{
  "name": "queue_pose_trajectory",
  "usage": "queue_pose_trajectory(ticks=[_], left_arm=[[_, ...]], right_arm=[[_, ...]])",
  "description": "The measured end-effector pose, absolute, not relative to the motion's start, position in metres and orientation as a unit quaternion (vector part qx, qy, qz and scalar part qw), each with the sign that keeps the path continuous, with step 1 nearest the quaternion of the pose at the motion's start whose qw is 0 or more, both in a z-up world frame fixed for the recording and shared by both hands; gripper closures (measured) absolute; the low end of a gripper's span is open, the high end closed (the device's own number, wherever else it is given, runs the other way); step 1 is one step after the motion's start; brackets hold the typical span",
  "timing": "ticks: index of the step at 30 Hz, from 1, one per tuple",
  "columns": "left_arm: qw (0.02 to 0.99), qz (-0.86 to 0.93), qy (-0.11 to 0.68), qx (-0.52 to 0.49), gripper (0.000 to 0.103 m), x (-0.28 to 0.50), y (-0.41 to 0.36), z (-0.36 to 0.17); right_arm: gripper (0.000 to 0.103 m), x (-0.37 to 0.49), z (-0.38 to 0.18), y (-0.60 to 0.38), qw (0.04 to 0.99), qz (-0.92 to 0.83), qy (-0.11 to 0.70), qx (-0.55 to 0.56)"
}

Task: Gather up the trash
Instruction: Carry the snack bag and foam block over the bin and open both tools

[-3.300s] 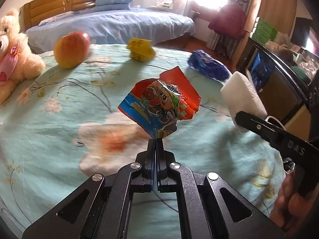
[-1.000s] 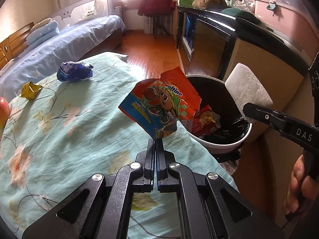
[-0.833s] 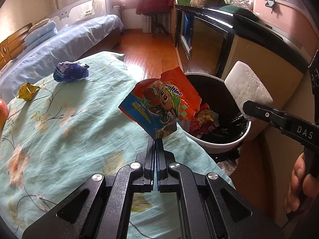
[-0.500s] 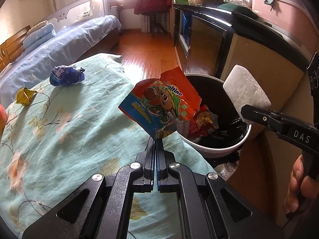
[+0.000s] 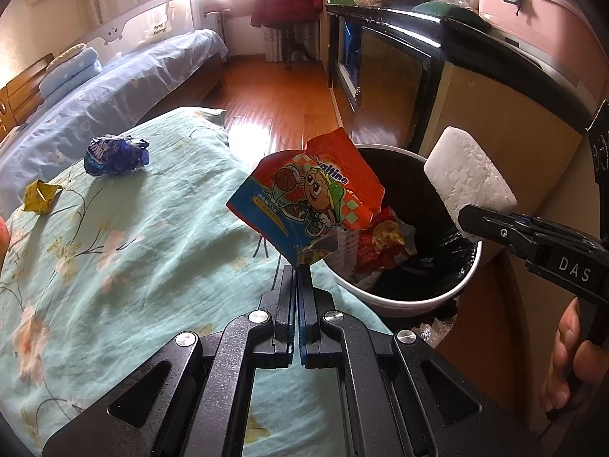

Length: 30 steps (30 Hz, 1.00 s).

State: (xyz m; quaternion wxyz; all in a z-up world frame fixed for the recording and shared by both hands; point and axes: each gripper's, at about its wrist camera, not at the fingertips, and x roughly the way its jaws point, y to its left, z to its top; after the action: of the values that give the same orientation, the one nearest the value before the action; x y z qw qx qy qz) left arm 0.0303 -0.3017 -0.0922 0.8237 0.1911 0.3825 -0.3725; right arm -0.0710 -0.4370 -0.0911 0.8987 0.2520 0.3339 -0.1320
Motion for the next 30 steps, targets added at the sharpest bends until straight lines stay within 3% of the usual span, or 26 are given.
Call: queue_pose_trajectory(ticks=[30], left_arm=[[0.814,-0.371,0.394,0.213,0.102,0.041,-0.342,-0.103]], right_arm=[[0.074,-0.059,-0.099,-0.456,0.891,-0.132,0.351,0.257]])
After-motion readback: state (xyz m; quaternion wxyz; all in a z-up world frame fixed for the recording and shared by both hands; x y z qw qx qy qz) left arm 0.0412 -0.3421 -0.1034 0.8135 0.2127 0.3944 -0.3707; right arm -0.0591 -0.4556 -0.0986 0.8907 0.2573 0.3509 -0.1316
